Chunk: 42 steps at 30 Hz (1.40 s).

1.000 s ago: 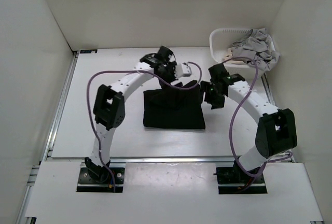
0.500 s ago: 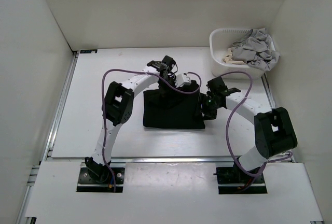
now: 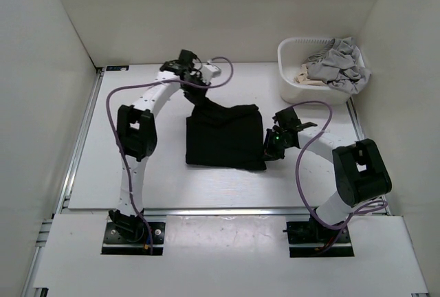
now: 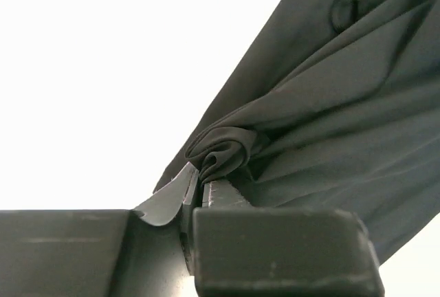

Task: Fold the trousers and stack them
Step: Fold the trousers

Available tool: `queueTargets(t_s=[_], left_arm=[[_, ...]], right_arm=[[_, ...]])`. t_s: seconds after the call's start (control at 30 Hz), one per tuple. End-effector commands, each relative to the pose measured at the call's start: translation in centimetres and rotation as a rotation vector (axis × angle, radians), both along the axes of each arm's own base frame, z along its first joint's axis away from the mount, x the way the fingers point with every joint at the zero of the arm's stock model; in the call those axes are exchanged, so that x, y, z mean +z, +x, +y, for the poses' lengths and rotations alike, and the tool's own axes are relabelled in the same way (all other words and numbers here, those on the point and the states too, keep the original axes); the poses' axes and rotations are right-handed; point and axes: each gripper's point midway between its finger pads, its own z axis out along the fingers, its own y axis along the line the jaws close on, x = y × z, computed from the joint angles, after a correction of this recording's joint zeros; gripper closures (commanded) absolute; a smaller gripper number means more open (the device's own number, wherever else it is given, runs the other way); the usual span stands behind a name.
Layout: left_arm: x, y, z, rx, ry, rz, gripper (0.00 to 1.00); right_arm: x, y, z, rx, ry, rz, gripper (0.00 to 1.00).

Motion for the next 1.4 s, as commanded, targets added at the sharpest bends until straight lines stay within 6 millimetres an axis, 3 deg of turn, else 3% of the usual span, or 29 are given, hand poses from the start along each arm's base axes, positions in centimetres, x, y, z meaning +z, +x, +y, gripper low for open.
queueTargets(t_s=[0.0, 0.13, 0.2, 0.3, 0.4, 0.43, 0.47, 0.57, 0.7, 0.77, 0.83, 0.87, 0.93, 1.0, 1.07, 1.1, 1.13, 1.23, 1.37], left_arm=[[3.8, 1.4, 4.1, 0.174, -0.058, -0.026, 0.86], [0.0, 1.1, 5.9, 0.242, -0.058, 0.085, 0.81], [-0.5, 0.9, 5.5, 0.231, -0.122, 0.137, 0.70], [-0.9, 1.3, 5.4, 0.227, -0.147, 0.149, 0.62], [-0.9, 2.3, 5.3, 0.231, -0.144, 0.129, 0.60], [-0.6, 2.7, 5.9, 0.243, -0.141, 0.116, 0.60], [-0.6, 2.7, 5.9, 0.243, -0.140, 0.116, 0.60], [-0.3, 2.9, 6.9, 0.262, -0.150, 0.115, 0.60], [0.3, 3.2, 7.8, 0.276, -0.162, 0.107, 0.54], [0.8, 3.4, 8.6, 0.299, -0.178, 0.105, 0.54], [0.9, 3.4, 8.4, 0.294, -0.185, 0.108, 0.53], [1.4, 3.5, 9.0, 0.304, -0.189, 0.097, 0.53], [1.4, 3.5, 9.0, 0.304, -0.189, 0.097, 0.56], [1.9, 3.8, 9.9, 0.333, -0.196, 0.092, 0.60], [2.1, 3.7, 10.6, 0.370, -0.206, 0.105, 0.61], [2.1, 4.2, 11.6, 0.389, -0.210, 0.093, 0.61], [1.9, 4.1, 12.0, 0.408, -0.212, 0.107, 0.64], [1.5, 4.3, 14.2, 0.474, -0.220, 0.127, 0.74], [0.7, 3.1, 15.2, 0.510, -0.238, 0.181, 0.84]], right_arm=[[-0.5, -0.9, -0.1, 0.019, 0.010, 0.021, 0.85], [0.0, -0.7, 0.0, 0.027, 0.011, 0.006, 0.85], [0.2, -0.7, 0.1, 0.042, 0.016, 0.004, 0.85], [1.0, -0.5, -0.1, 0.081, 0.002, -0.005, 0.78], [2.7, 0.8, -0.4, 0.113, -0.037, -0.058, 0.51], [4.0, 1.9, -0.2, 0.113, -0.040, -0.106, 0.33], [4.6, 2.6, 0.0, 0.112, -0.032, -0.134, 0.29], [6.2, 5.8, 1.3, 0.109, -0.004, -0.220, 0.25], [4.1, 9.1, 2.9, 0.111, 0.014, -0.202, 0.25], [3.2, 10.0, 3.9, 0.126, 0.041, -0.184, 0.25], [3.6, 11.4, 5.0, 0.147, 0.055, -0.212, 0.25], [2.4, 11.2, 5.4, 0.171, 0.051, -0.179, 0.25], [1.8, 10.8, 6.0, 0.189, 0.055, -0.137, 0.31], [0.5, 10.1, 6.0, 0.194, 0.055, -0.096, 0.50], [-0.1, 9.6, 6.0, 0.190, 0.065, -0.082, 0.74], [-0.5, 9.1, 5.8, 0.171, 0.071, -0.072, 0.93], [-0.6, 8.6, 5.9, 0.168, 0.083, -0.065, 1.00], [-0.4, 7.5, 5.4, 0.159, 0.103, -0.058, 1.00], [1.7, 5.5, 4.8, 0.158, 0.128, -0.081, 1.00]])
